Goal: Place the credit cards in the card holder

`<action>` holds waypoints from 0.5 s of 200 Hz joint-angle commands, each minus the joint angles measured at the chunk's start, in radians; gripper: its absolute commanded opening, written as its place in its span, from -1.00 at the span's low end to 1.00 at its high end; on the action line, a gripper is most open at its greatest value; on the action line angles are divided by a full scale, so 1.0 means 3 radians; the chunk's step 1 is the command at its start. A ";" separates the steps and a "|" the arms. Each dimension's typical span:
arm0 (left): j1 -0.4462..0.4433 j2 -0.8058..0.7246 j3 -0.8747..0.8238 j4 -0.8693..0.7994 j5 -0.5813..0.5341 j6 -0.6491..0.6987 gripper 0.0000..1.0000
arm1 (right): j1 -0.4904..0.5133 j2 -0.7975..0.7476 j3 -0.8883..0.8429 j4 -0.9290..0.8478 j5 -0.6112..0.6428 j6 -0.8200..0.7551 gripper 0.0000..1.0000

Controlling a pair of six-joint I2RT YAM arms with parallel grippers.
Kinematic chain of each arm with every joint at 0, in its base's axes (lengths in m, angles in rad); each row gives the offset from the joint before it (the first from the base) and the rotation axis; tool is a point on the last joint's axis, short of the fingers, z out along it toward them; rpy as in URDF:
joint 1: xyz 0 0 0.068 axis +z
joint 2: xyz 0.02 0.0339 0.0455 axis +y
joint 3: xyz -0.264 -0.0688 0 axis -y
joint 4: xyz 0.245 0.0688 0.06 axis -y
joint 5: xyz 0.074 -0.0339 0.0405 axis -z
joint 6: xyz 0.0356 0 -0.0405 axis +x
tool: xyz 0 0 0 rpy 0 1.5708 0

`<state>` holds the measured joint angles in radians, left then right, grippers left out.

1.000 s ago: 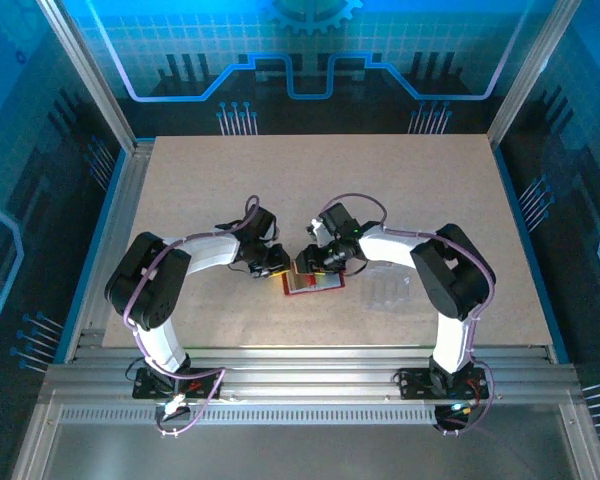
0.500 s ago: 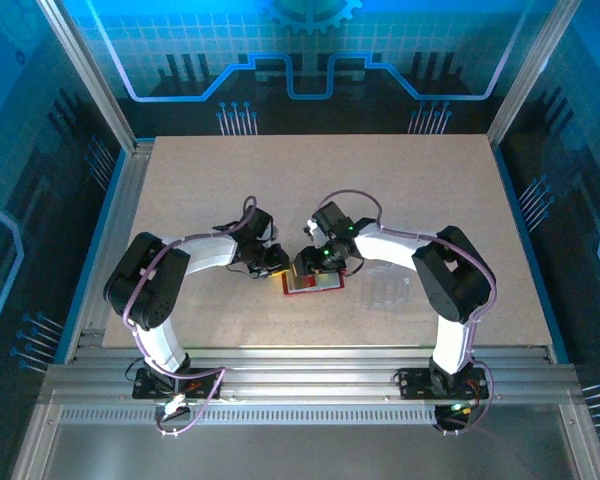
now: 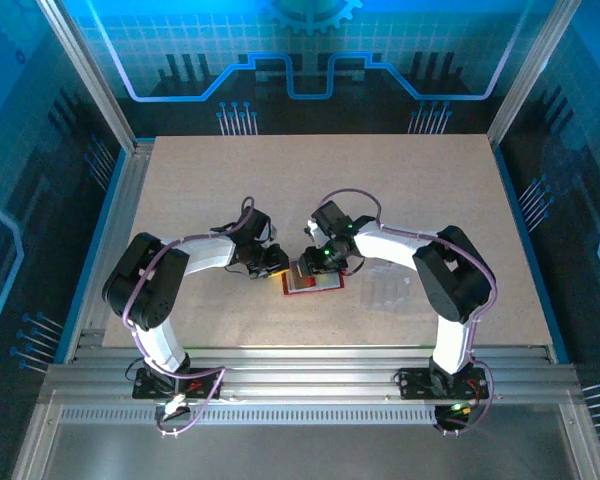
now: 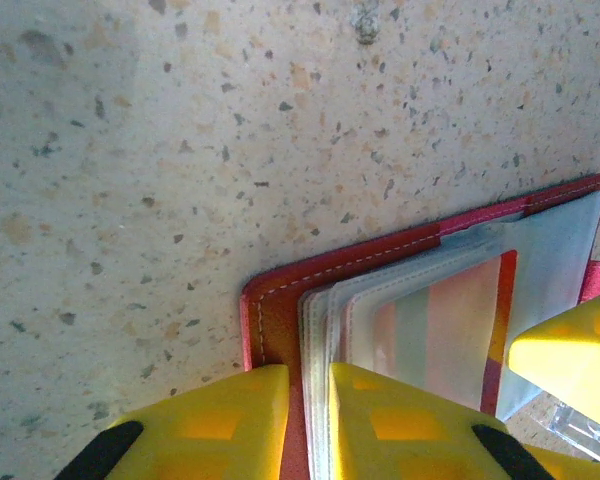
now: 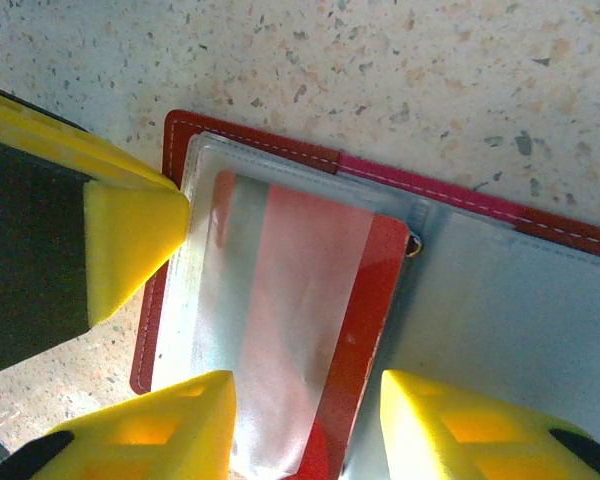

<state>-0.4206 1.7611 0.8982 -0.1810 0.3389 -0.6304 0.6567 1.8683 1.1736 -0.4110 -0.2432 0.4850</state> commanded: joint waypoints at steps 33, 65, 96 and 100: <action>0.0030 0.0056 -0.0136 -0.0098 -0.0076 -0.0041 -0.59 | 0.0061 0.0077 0.0051 -0.0001 -0.0153 0.0025 -0.23; 0.0024 0.0059 -0.0156 -0.0082 -0.0072 -0.0049 -0.59 | 0.0100 0.0067 0.0068 0.0041 -0.0211 0.0031 -0.32; 0.0021 0.0062 -0.0165 -0.0049 -0.0043 -0.0059 -0.59 | 0.0197 0.0146 0.0211 -0.0005 -0.0212 0.0009 -0.32; 0.0021 0.0062 -0.0162 -0.0046 -0.0041 -0.0061 -0.59 | 0.0206 0.0169 0.0230 -0.0010 -0.0211 0.0009 -0.30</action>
<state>-0.4194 1.7592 0.8894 -0.1680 0.3401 -0.6304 0.6731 1.8835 1.1851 -0.4129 -0.2684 0.4927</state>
